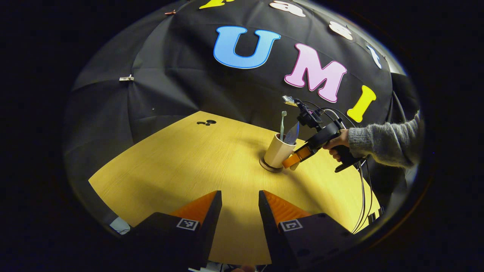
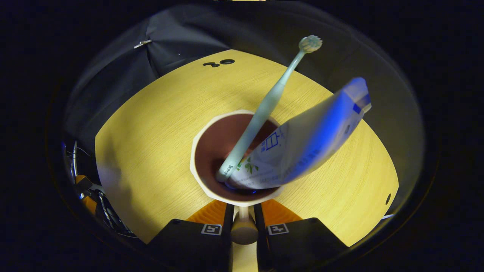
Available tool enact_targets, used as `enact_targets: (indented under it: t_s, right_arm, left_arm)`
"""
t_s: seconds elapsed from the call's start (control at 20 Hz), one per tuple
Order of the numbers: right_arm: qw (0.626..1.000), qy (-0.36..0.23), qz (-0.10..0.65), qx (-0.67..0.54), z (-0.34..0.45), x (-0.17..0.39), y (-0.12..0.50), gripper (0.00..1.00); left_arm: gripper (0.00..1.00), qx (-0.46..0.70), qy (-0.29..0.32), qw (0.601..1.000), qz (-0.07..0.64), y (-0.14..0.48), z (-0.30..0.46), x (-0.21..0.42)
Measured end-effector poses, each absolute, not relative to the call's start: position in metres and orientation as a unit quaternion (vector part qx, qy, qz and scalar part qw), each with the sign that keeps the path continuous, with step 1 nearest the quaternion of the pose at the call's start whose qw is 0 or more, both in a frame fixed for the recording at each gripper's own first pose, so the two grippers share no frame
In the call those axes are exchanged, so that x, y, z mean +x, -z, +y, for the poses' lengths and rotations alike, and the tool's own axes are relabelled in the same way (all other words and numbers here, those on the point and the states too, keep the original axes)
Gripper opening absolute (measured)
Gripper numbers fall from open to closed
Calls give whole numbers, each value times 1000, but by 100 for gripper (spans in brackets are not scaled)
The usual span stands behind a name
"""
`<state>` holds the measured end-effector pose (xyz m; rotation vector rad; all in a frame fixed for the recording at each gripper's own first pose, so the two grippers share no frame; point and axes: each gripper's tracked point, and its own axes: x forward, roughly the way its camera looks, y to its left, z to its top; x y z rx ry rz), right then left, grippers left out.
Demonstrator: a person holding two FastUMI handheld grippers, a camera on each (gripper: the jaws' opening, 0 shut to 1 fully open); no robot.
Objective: Put the toothbrush and toothpaste on the desktop into the cup, then pick up the cup and place it on the coaster on the desktop.
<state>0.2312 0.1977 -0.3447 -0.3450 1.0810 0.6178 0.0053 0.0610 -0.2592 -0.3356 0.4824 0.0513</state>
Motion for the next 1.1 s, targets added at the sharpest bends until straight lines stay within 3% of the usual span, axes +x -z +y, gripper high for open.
enact_targets:
  t_s: [0.4, 0.45, 0.55, 0.8, 1.0, 1.1]
  right_arm:
    - [793, -273, 519, -162, 197, 234, 355, 29]
    - [793, -273, 521, -158, 198, 233, 354, 34]
    - [793, -275, 520, -158, 200, 232, 352, 30]
    - [810, -273, 500, -138, 193, 230, 324, 34]
    - [840, -265, 457, -123, 190, 234, 283, 57]
    - [857, -262, 430, -112, 185, 235, 257, 58]
  left_arm:
    - [64, -169, -30, 956, 237, 260, 68, 8]
    - [64, -170, -30, 956, 236, 259, 69, 9]
    - [64, -170, -30, 957, 235, 257, 68, 9]
    - [64, -166, -28, 958, 231, 249, 66, 10]
    - [64, -160, -20, 962, 220, 231, 62, 12]
    - [64, -154, -12, 965, 213, 219, 58, 14]
